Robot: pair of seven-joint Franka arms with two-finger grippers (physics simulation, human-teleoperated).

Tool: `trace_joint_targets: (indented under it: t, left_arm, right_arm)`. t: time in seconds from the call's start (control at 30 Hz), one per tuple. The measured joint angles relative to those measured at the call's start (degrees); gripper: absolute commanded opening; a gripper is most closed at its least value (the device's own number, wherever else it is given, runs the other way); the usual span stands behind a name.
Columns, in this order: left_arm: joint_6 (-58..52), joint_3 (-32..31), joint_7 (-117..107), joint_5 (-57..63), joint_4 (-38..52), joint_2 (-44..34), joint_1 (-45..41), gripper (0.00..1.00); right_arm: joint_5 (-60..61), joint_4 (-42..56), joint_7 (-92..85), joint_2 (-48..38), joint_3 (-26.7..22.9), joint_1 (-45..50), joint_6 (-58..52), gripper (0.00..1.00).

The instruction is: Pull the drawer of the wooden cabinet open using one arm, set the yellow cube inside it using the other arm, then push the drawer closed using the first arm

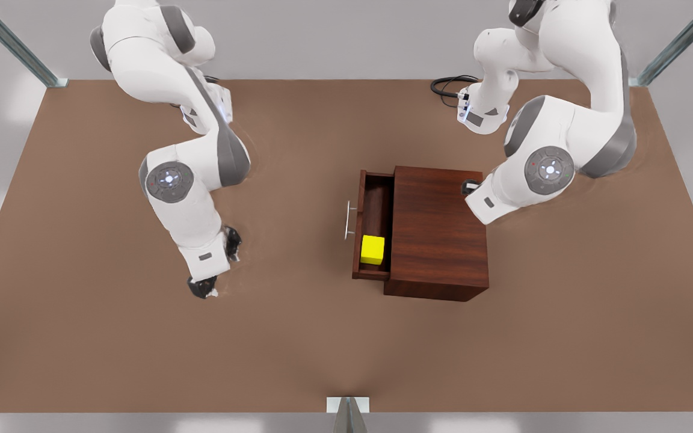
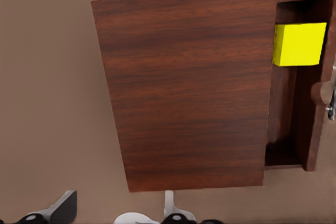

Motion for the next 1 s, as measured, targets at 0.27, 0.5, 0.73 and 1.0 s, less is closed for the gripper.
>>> trace_joint_targets:
  t: [0.27,0.5,0.73,1.0]
  left_arm:
    - [19.54,4.61,-50.53,1.35,16.12,18.37,-24.61,0.21]
    - [36.82,8.22,-89.55,3.24,13.1,23.9,-28.75,0.21]
    - [47.28,10.53,-117.02,6.54,7.57,24.67,-30.86,0.21]
    - [47.08,9.2,-129.55,3.49,5.91,26.04,-29.72,0.21]
  right_arm:
    - [5.99,0.71,13.5,-12.3,-8.43,-2.51,-26.69,1.0]
    - [8.22,-10.04,23.32,-16.4,-4.4,-4.61,-26.7,1.0]
    - [8.22,-10.26,29.33,-14.64,-4.13,-3.81,-23.19,1.0]
    - [8.19,-10.37,33.29,-14.59,-4.17,-3.82,-21.75,1.0]
